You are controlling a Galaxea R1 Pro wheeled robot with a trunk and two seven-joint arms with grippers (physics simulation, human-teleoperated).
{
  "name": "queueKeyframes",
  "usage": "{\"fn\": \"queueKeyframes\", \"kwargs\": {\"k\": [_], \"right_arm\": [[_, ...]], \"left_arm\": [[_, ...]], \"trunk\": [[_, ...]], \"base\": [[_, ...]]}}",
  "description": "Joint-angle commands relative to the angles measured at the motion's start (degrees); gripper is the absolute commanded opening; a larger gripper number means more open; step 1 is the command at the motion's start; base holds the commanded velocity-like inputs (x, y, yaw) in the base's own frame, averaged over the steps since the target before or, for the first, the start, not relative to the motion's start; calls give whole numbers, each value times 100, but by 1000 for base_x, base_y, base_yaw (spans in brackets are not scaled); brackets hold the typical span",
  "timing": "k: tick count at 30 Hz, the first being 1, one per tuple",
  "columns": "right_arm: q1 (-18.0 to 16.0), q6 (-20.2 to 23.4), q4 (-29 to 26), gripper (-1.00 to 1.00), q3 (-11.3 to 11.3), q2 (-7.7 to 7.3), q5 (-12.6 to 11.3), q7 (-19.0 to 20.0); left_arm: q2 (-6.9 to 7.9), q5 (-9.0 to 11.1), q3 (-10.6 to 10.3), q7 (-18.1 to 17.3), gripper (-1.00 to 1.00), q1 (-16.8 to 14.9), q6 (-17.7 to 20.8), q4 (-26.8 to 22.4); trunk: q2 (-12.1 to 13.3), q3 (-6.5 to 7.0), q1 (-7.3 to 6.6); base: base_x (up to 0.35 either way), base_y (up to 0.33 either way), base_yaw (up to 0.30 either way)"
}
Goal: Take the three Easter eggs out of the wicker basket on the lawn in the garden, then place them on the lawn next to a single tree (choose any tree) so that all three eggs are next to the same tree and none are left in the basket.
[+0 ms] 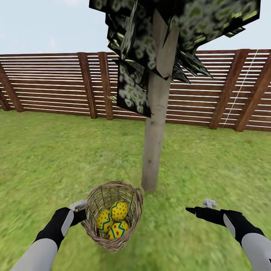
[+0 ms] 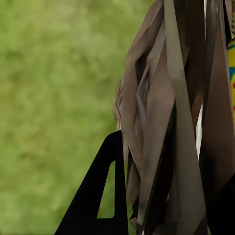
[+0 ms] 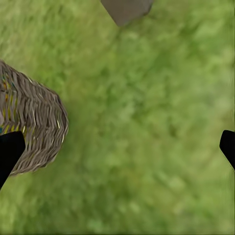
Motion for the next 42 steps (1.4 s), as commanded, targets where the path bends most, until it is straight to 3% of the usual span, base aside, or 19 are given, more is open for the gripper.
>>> {"fn": "queueKeyframes", "kwargs": {"k": [1,9,27,42], "right_arm": [[-3,38,-10,100,-48,4,52,34],[-3,38,-3,100,-48,4,49,28],[-3,38,-2,100,-48,4,53,19],[-3,38,-3,100,-48,-1,53,18]], "left_arm": [[-2,100,7,37,-100,-4,26,-11],[-3,100,7,37,-100,-4,26,-11],[-55,100,7,36,-100,-4,26,-19],[-63,92,7,37,-100,-4,26,-19]], "trunk": [[-2,-5,1],[-2,-5,1],[-43,-23,23],[-644,-292,353]], "base": [[289,0,0],[317,0,0],[7,0,0],[0,0,0]]}}
